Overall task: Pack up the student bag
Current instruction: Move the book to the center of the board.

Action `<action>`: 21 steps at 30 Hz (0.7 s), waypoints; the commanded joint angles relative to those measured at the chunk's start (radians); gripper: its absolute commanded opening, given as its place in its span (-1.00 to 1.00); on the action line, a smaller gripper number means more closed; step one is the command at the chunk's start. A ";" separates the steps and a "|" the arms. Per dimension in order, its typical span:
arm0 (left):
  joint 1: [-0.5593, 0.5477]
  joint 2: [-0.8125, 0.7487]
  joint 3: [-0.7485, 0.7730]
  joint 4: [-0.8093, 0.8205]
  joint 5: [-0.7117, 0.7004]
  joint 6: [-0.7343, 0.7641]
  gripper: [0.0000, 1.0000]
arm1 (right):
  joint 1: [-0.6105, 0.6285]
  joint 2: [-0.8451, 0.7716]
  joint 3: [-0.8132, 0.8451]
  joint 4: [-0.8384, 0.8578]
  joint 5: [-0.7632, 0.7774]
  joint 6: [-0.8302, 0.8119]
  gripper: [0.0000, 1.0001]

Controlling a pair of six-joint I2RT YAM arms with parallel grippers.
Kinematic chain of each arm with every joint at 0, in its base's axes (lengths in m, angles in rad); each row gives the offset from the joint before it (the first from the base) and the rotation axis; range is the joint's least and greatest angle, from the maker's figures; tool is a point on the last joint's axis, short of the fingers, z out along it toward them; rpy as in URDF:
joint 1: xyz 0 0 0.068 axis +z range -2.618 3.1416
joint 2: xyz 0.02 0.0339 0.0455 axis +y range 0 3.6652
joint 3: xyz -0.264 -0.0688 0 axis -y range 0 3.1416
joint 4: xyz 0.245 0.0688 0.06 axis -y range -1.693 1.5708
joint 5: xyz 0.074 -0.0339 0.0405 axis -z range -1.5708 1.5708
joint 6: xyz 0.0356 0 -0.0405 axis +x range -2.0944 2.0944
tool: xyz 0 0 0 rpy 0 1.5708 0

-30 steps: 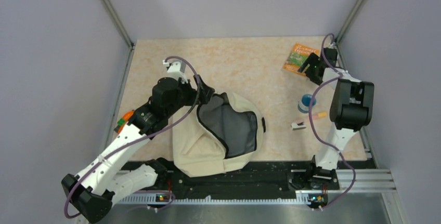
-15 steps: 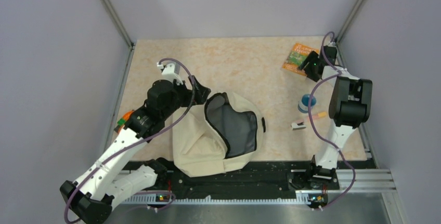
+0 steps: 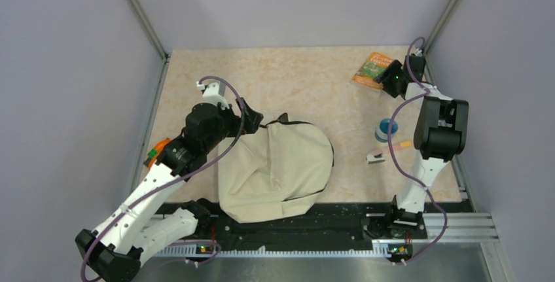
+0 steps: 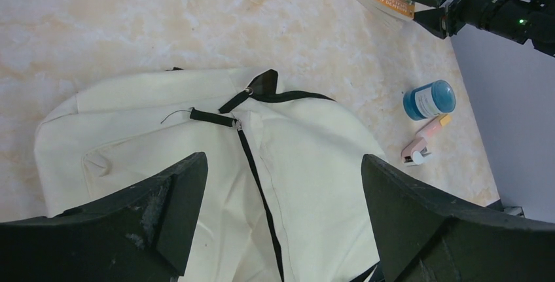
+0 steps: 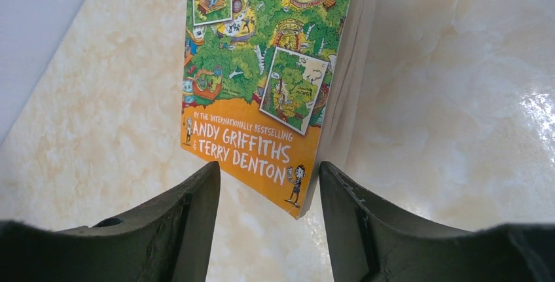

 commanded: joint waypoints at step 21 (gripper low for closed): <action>0.012 -0.016 -0.015 0.004 -0.032 0.004 0.83 | 0.028 0.145 0.094 0.041 0.048 -0.009 -0.65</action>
